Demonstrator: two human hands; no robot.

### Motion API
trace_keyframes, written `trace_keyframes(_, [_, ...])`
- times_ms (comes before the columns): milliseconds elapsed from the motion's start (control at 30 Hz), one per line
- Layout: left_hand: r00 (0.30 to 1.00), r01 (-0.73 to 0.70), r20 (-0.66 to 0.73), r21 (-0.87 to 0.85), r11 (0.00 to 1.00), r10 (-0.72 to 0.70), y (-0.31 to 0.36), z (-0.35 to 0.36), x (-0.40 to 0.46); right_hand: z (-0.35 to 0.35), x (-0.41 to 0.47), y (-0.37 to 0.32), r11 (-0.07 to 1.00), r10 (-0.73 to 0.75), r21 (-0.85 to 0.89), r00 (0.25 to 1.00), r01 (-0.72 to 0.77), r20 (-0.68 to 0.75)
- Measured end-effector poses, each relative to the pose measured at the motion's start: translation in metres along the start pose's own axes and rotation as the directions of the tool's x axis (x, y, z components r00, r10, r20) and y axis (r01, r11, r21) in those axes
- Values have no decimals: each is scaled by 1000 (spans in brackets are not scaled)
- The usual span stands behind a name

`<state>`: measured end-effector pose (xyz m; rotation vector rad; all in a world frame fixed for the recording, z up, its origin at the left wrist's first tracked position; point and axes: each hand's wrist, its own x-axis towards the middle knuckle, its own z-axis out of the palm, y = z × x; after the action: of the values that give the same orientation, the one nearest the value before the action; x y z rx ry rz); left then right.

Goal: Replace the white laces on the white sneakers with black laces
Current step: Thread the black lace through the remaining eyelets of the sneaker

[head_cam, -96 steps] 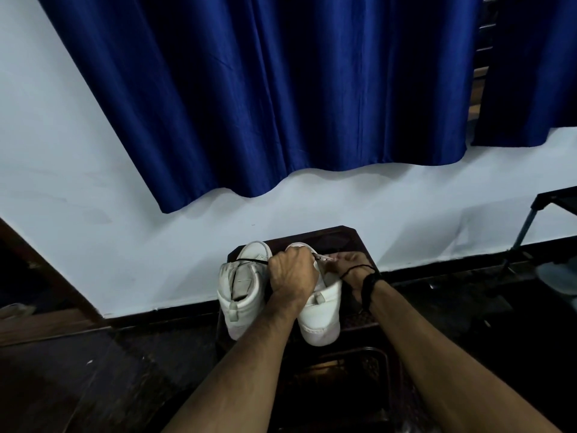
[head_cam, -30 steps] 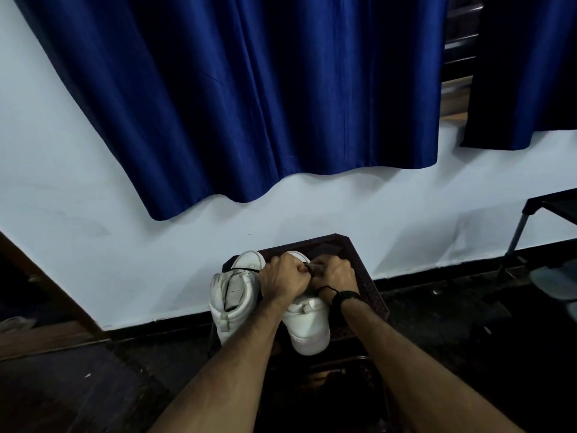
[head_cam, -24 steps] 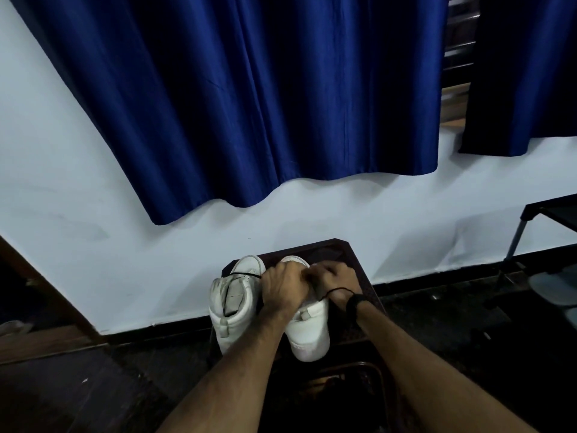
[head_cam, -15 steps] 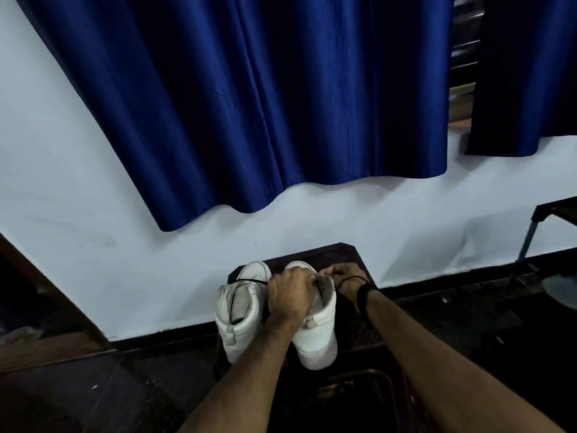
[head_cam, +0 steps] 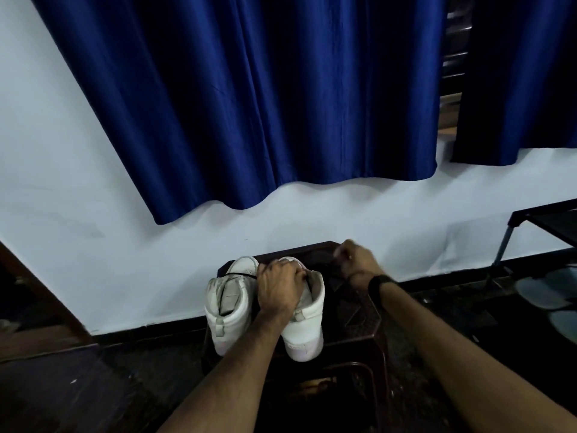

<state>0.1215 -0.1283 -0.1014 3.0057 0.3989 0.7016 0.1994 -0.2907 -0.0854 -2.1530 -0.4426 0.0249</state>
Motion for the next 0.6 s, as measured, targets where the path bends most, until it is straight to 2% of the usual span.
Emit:
trace_keyframes(33, [1000,-5,-13,-10,1000,5,0,-1,-1,9,-1,2,969,-16,-244,992,47,127])
trace_keyframes(67, [1000,-6,-19,-13,1000,6,0,-3,-1,17,-2,-1,914,-11,-391,972,105,234])
trace_keyframes(133, [1000,3,-8,6,1000,-3,1,-3,1,19,-4,-12,850,-32,-494,954,183,298])
trace_keyframes(200, [1000,20,8,30,999,-20,-1,-3,0,7,-4,-19,923,-65,-367,986,118,154])
trace_keyframes(267, [1000,16,-3,22,1000,-16,-2,-2,0,-9,-3,-17,998,-31,-64,988,22,-148])
trace_keyframes(300, [1000,11,-11,9,1000,-11,-2,0,0,-17,-1,-14,987,36,159,954,12,-297])
trace_keyframes(333, [1000,6,-13,-4,1000,-6,-1,1,0,-26,1,-12,907,145,420,909,37,-392])
trace_keyframes(367, [1000,3,-14,-9,1000,-3,0,2,1,-35,2,-11,761,244,640,867,106,-434])
trace_keyframes(400, [1000,5,-11,-6,1000,-5,0,2,1,-45,3,-10,591,305,789,859,168,-412])
trace_keyframes(467, [1000,21,4,7,1000,-21,0,2,0,-59,1,-9,262,265,947,930,184,-254])
trace_keyframes(500, [1000,30,4,10,1000,-30,0,2,0,-62,-4,-12,160,207,980,967,118,-150])
trace_keyframes(533, [999,38,3,12,999,-38,1,2,-1,-62,-10,-16,175,146,985,989,6,-32])
trace_keyframes(567, [999,47,8,14,999,-47,2,1,-1,-59,-13,-17,372,138,921,988,-120,73])
trace_keyframes(600, [998,56,15,18,998,-56,3,1,-1,-53,-15,-18,686,145,698,979,-203,143])
